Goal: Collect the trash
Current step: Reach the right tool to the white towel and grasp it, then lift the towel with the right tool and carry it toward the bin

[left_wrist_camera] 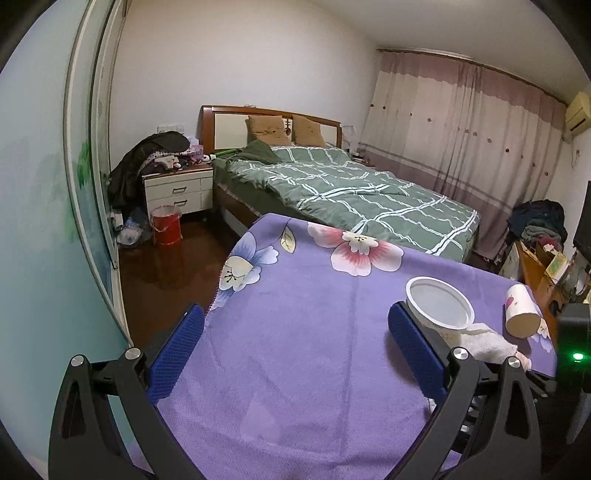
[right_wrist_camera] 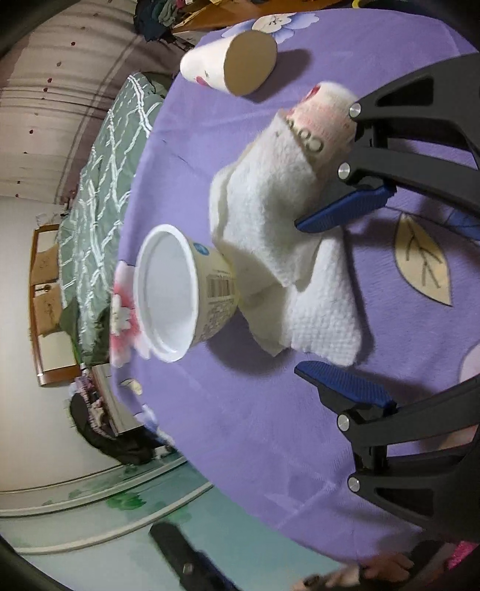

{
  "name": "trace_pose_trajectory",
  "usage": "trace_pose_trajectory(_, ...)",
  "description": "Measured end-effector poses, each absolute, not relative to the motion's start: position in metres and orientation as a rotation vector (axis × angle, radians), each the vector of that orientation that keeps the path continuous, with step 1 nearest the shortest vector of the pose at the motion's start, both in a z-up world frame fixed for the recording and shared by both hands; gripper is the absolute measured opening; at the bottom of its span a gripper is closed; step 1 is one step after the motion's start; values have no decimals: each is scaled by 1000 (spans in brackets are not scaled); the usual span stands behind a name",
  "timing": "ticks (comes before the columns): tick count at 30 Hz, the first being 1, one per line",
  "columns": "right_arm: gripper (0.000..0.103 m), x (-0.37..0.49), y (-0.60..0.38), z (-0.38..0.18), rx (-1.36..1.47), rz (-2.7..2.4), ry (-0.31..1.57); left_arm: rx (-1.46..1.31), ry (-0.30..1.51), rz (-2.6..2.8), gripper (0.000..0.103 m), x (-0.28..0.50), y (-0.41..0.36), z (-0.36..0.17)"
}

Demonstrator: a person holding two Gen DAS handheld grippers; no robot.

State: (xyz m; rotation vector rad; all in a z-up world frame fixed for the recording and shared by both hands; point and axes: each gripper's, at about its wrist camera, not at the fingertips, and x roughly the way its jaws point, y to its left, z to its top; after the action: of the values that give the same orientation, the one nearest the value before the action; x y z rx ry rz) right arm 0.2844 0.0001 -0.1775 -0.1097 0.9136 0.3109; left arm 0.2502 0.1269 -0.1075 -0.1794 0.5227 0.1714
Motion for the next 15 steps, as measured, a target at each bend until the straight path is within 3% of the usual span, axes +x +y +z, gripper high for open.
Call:
trace_pose_trajectory(2, 57, 287, 1, -183, -129, 291, 907, -171, 523, 167, 98, 251, 125, -107)
trace_pose_trajectory(4, 40, 288, -1, -183, -133, 280, 898, -164, 524, 160, 98, 250, 122, -107)
trace_pose_trajectory(6, 15, 289, -8, -182, -114, 276, 893, -159, 526, 153, 98, 250, 119, -107)
trace_pose_trajectory(8, 6, 290, -16, -182, -76, 287, 892, -154, 524, 148, 98, 250, 116, -106)
trace_pose_trajectory(15, 4, 274, -37, -153, -2, 325, 832, -144, 528, 144, 98, 252, 112, -108)
